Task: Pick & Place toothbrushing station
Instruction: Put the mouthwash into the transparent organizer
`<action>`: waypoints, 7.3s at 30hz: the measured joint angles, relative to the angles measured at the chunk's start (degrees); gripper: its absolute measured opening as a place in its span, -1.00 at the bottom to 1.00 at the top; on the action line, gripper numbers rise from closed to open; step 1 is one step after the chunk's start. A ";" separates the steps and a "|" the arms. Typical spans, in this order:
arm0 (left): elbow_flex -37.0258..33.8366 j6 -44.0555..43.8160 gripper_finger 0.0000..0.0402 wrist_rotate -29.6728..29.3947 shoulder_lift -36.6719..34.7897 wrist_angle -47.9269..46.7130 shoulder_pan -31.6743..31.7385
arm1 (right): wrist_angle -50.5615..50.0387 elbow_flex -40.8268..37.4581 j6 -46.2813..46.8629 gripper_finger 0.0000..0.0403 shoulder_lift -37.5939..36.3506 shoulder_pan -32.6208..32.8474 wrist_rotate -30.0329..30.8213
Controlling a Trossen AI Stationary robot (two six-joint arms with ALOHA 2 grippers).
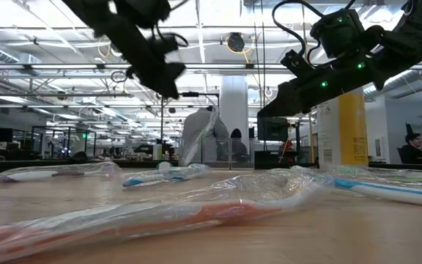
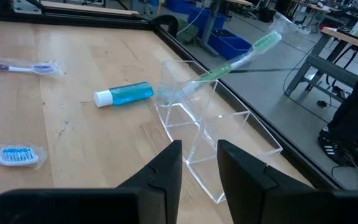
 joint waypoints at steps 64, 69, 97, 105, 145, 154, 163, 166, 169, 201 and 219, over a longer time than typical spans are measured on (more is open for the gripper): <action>-17.16 -48.99 -0.21 -0.10 17.94 22.88 -9.62 | -0.02 0.02 0.69 -0.36 0.00 -0.01 -0.20; -17.16 -48.33 -0.21 0.38 19.24 22.13 -9.11 | -0.02 0.02 0.68 -0.36 0.00 -0.02 -0.20; -17.18 -38.47 -0.37 -2.31 18.76 20.62 -8.37 | -0.02 0.02 0.68 -0.35 0.00 -0.02 -0.20; -17.18 -38.51 -0.47 -2.53 18.74 19.84 -8.37 | -0.02 0.02 0.68 -0.36 0.00 -0.01 -0.20; -17.18 -39.60 -0.39 -12.12 26.34 27.25 -11.33 | -0.12 0.00 0.68 -0.36 0.00 -0.02 -0.20; -17.25 -36.50 -0.54 -11.48 24.01 26.84 -12.65 | -0.10 0.00 0.68 -0.36 0.00 -0.02 -0.20; -17.29 -31.48 -0.49 -10.83 15.96 25.54 -14.67 | -0.05 0.00 0.68 -0.36 0.00 -0.02 -0.19; -17.28 -24.30 -0.52 -10.97 10.82 25.74 -16.27 | -0.04 0.00 0.68 -0.36 0.00 -0.02 -0.15; -15.97 -18.13 -0.52 -10.93 5.93 25.01 -17.50 | 0.01 0.00 0.68 -0.36 0.00 0.00 -0.13; 44.87 -4.41 -0.52 29.37 29.49 -42.16 7.95 | 0.41 -0.02 0.70 -0.36 0.00 -0.01 -0.16; 44.87 -5.05 -0.36 29.78 31.61 -44.09 9.90 | 0.40 -0.02 0.68 -0.36 0.00 0.00 -0.17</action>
